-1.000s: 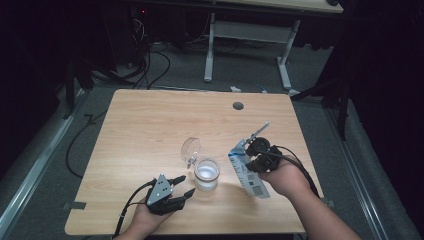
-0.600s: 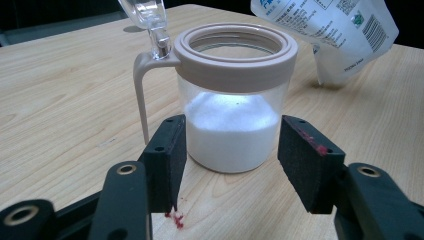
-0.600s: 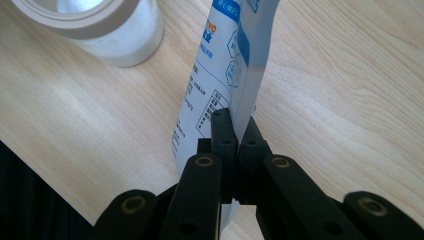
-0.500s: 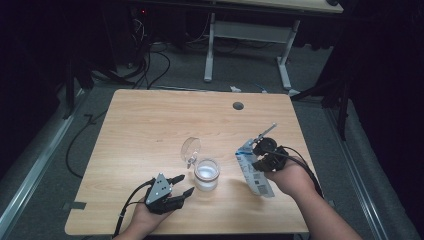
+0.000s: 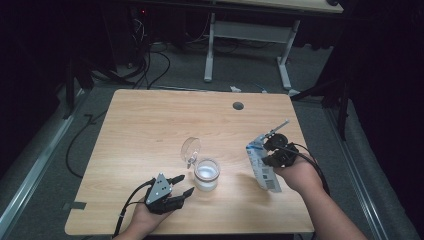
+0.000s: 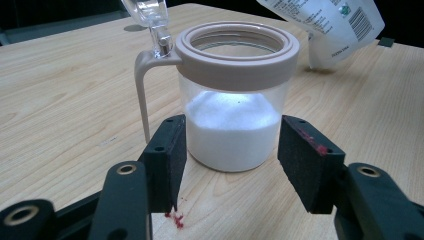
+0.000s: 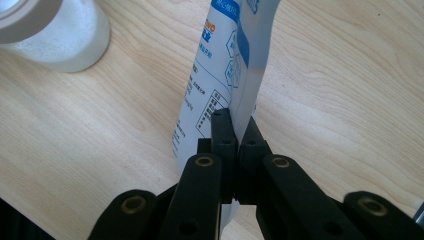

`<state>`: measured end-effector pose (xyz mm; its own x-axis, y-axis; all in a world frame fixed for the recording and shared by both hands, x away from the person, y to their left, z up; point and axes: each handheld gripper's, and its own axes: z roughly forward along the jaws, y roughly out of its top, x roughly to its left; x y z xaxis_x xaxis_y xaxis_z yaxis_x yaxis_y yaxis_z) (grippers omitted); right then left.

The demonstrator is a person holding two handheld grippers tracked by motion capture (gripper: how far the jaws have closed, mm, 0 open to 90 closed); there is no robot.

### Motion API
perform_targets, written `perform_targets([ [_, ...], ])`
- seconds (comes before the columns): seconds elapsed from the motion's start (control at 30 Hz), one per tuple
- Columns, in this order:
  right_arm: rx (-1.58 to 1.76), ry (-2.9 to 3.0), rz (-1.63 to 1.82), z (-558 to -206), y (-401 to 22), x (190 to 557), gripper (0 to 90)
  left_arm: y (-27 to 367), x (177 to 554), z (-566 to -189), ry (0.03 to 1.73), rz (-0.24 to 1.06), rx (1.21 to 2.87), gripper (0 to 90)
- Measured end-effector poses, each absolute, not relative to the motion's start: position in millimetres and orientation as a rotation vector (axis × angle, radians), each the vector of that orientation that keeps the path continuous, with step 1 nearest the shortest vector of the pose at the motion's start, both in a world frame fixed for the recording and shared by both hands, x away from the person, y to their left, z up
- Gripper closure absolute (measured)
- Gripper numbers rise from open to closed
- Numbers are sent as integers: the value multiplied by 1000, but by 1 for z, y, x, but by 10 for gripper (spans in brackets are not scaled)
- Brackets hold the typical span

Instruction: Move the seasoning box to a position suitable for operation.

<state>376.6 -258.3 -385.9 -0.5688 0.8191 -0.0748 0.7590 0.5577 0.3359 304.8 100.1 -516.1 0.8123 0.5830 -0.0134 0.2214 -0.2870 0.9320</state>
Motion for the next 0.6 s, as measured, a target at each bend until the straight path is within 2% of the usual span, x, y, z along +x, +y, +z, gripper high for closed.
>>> perform_targets([
  [0.6, 1363, 2465, 495, -392, -265, 377, 895, 101, 306, -516, 619, 394, 1859, 457],
])
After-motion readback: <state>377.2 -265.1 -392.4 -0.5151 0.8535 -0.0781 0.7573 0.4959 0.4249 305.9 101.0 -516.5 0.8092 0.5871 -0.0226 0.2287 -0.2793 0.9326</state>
